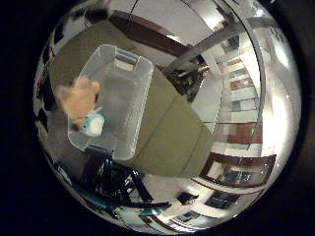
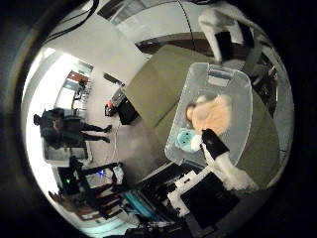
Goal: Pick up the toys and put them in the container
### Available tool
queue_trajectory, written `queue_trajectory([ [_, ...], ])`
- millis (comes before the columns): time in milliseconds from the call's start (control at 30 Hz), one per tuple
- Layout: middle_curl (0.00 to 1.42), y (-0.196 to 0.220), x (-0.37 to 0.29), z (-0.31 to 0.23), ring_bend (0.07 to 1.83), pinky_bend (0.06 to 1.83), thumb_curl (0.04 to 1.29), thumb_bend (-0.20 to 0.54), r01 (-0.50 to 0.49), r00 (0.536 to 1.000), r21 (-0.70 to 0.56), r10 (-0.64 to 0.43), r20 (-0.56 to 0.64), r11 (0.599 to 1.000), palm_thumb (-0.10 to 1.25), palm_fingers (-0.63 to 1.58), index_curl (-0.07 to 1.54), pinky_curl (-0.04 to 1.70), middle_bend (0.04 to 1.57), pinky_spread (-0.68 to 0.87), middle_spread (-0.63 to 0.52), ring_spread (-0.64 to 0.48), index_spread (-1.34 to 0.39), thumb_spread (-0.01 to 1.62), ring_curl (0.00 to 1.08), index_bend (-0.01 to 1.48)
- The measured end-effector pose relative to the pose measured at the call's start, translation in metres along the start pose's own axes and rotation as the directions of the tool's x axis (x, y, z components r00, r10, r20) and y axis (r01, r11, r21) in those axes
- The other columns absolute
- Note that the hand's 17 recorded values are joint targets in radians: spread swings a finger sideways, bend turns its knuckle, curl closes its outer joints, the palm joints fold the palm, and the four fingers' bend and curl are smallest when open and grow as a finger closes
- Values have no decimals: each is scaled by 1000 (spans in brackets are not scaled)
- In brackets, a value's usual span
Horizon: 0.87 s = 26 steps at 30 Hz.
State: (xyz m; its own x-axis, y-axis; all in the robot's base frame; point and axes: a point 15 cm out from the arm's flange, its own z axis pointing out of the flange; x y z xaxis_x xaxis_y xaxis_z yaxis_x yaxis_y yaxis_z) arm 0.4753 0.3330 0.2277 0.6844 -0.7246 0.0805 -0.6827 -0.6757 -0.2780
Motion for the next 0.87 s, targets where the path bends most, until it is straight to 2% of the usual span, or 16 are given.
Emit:
queue_trajectory([
  [100,452,5,-1,9,221,385,482,-30,6,1000,-22,-6,3,1000,782,-27,460,456,186,310,70,181,-452,987,364,309],
  [167,413,10,-1,15,194,358,459,-30,6,1000,-44,-5,5,999,769,-13,429,426,169,339,96,192,-455,991,343,273],
  [467,310,6,10,3,185,351,398,-27,3,1000,-32,-3,0,999,746,21,380,343,175,372,112,202,-459,990,278,226],
  [600,296,13,42,-26,185,351,381,-27,-21,1000,-26,20,-17,999,735,36,374,317,178,371,101,202,-460,995,257,219],
  [867,277,53,135,-80,188,349,357,-24,-103,992,-19,102,-70,994,711,60,369,272,177,369,97,203,-451,1010,235,216],
])
